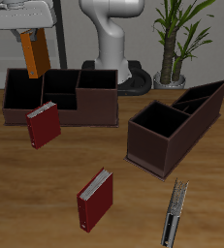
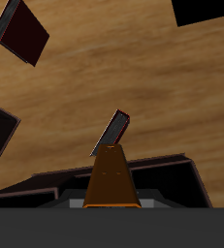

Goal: Place the orange book into the back desk caddy's back compartment

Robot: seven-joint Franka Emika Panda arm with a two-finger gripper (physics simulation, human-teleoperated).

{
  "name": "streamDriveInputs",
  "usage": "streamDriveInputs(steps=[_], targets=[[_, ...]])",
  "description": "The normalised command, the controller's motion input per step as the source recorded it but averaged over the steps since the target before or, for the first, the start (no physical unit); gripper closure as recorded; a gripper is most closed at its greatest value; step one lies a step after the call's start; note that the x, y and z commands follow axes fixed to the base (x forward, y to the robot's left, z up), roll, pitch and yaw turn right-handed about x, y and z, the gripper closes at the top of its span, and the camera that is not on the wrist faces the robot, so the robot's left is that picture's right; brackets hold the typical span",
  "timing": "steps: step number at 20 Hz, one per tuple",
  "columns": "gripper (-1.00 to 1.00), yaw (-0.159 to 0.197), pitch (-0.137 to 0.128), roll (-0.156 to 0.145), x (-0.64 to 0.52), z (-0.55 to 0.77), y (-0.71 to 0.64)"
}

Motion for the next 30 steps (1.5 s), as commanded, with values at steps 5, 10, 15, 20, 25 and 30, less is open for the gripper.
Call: streamDriveInputs(steps=[5,10,15,20,25,30], targets=[[1.00,0.153,-0.023,-0.035,-0.30,0.17,-0.10],[1.00,0.183,0.007,-0.046,-0.09,0.08,-0.07],[1.00,0.274,-0.023,-0.079,-0.06,0.15,-0.12],[1.00,0.204,-0.021,-0.091,-0.01,0.19,-0.19],[1.00,0.252,-0.019,-0.027,-0.16,0.08,0.11],[1.00,0.233,-0.002,-0.010,-0.22,-0.02,0.15]])
